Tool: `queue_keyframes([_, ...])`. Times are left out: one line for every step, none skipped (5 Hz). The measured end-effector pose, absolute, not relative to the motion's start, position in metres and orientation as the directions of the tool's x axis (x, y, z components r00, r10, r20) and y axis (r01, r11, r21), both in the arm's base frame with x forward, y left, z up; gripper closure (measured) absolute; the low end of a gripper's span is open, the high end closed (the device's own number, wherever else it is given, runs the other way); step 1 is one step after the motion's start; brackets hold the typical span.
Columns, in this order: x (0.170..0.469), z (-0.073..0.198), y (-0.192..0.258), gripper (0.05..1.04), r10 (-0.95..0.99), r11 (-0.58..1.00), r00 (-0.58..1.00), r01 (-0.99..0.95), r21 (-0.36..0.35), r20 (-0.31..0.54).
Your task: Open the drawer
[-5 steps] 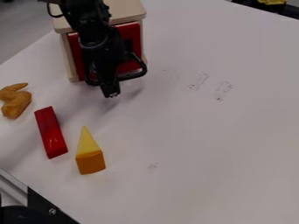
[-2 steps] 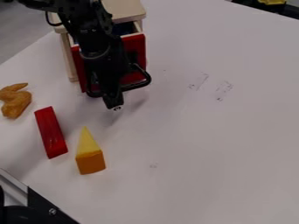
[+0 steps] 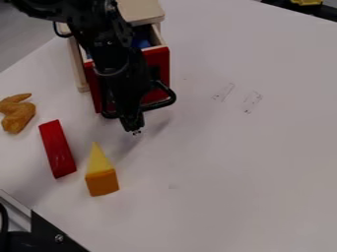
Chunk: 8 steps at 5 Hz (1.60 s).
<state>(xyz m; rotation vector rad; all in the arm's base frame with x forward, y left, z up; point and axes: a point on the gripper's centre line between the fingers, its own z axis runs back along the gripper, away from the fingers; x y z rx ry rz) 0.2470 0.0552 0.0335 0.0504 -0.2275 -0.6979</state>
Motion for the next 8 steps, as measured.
queue_keyframes([0.241, 0.033, 0.047, 0.959, -0.657, 0.753, 0.729, 0.646, 0.124, 0.192])
queue_keyframes([0.236, 0.031, 0.038, 0.959, -0.665, 0.745, 0.722, 0.657, 0.113, 0.189])
queue_keyframes([0.235, 0.032, 0.038, 0.925, -0.673, 0.739, 0.716, 0.664, 0.116, 0.186])
queue_keyframes([0.235, 0.034, 0.034, 0.703, -0.687, 0.726, 0.708, 0.677, 0.116, 0.164])
queue_keyframes([0.237, 0.035, 0.037, 0.404, -0.685, 0.729, 0.712, 0.672, 0.133, 0.154])
queue_keyframes([0.237, 0.036, 0.038, 0.113, -0.677, 0.736, 0.72, 0.663, 0.137, 0.149])
queue_keyframes([0.236, 0.036, 0.04, 0.083, -0.668, 0.744, 0.732, 0.653, 0.141, 0.137])
queue_keyframes([0.236, 0.053, 0.041, 0.083, -0.653, 0.757, 0.736, 0.632, 0.165, 0.177])
